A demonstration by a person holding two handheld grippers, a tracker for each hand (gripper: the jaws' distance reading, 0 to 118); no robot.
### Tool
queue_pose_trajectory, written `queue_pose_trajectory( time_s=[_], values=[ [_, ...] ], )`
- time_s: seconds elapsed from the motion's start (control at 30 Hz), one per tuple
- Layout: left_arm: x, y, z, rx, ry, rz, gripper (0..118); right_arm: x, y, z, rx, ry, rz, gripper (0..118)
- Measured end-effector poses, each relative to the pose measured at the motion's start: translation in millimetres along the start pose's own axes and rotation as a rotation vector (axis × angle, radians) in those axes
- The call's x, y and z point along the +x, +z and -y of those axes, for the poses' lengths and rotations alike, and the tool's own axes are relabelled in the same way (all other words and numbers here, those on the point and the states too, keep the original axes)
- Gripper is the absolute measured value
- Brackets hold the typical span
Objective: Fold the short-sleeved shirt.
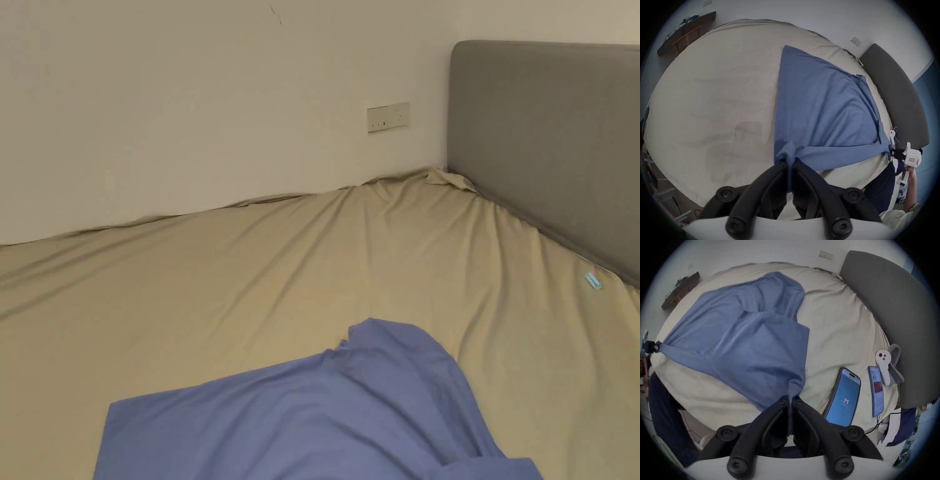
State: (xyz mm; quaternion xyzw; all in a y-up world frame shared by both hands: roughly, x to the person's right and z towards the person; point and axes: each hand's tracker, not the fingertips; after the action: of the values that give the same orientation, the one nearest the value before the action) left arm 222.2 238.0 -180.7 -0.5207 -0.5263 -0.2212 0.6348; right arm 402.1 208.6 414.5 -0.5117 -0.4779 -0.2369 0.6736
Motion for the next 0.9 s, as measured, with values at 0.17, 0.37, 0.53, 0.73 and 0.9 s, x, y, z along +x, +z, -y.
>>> queue_pose_trajectory(
  time_s=[0.17,0.37,0.53,0.73,0.9],
  values=[
    [-11,-17,1,-0.046,0.011,-0.023,2,-3,-24,0,-0.077,0.04,-0.002,6],
    [-33,-56,6,-0.13,-0.012,-0.094,2,5,-42,2,-0.15,-0.009,-0.037,5],
    [-27,-58,1,-0.135,-0.022,-0.112,2,4,-48,-5,-0.169,0.018,-0.039,5],
    [-9,-59,10,-0.055,-0.112,-0.147,32,-14,-48,-11,-0.179,0.078,0.024,6],
    [13,15,6,0.264,-0.083,-0.026,118,3,-2,-16,-0.073,0.094,0.021,118]
  ],
)
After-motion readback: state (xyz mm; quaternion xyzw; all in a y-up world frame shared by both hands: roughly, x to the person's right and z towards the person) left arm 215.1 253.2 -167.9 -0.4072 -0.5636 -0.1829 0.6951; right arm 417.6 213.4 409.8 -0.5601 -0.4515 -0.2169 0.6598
